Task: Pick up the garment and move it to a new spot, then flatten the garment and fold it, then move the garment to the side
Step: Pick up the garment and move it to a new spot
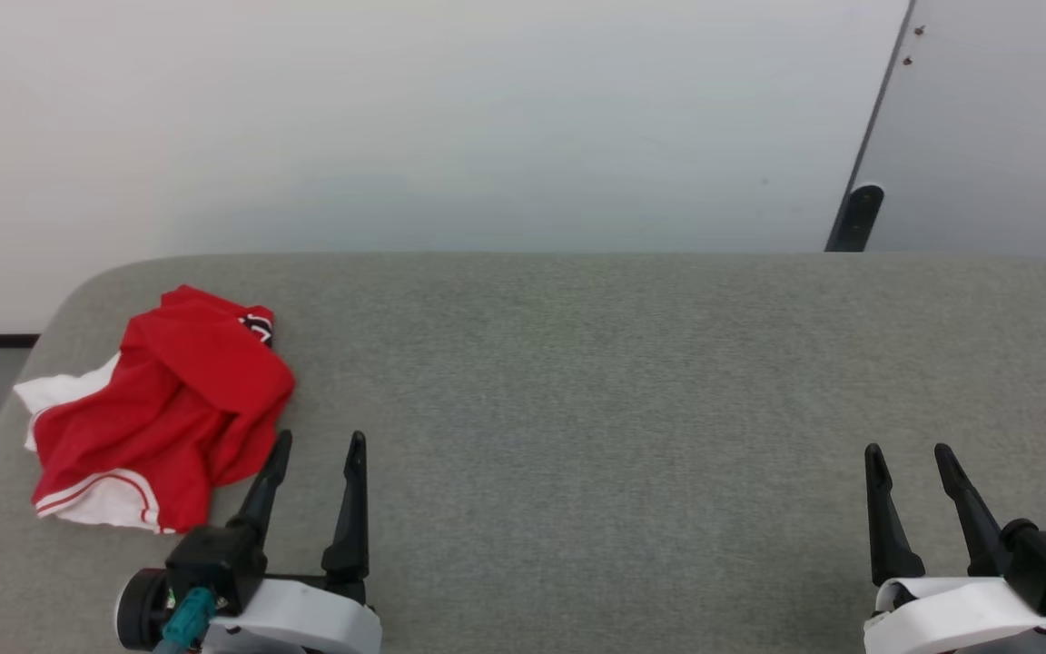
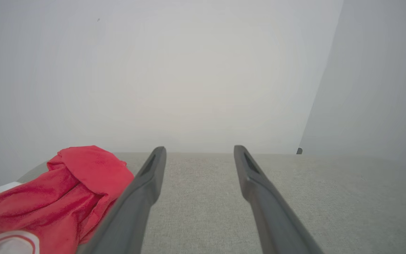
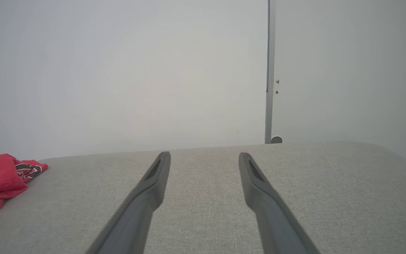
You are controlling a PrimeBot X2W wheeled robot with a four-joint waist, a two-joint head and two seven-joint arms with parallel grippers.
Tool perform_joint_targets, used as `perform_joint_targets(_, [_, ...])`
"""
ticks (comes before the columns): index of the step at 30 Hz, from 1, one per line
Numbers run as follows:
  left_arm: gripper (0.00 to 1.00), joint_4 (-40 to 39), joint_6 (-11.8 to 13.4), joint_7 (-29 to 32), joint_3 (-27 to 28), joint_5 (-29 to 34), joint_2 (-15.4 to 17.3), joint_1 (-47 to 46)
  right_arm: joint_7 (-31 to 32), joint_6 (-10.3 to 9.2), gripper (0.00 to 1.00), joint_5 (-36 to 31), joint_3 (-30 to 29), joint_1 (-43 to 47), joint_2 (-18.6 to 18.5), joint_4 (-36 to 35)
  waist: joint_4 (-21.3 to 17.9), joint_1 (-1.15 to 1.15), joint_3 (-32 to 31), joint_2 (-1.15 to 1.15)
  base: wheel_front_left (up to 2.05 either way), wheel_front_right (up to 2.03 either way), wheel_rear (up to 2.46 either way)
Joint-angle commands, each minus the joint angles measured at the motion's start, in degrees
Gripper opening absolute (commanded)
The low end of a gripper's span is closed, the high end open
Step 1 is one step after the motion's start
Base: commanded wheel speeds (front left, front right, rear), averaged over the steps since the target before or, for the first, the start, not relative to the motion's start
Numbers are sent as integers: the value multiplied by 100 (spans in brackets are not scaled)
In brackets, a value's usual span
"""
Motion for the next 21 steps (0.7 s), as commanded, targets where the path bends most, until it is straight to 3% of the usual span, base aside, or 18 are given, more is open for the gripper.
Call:
perform_joint_targets(1, [100,55,-68,-49,61,84,-36,-33,-58,28,100,-155,-10,67,-5,-52,99,0,-20,0,0,0,0])
perform_joint_targets(8, [100,445,-176,-131,398,234,-124,-225,-106,27,100,-421,77,161,-4,-84,631,0,-104,0,0,0,0])
perform_joint_targets(21, [100,856,-204,-224,813,687,-73,-398,-195,28,100,-660,520,113,-8,7,2042,0,-278,0,0,0,0])
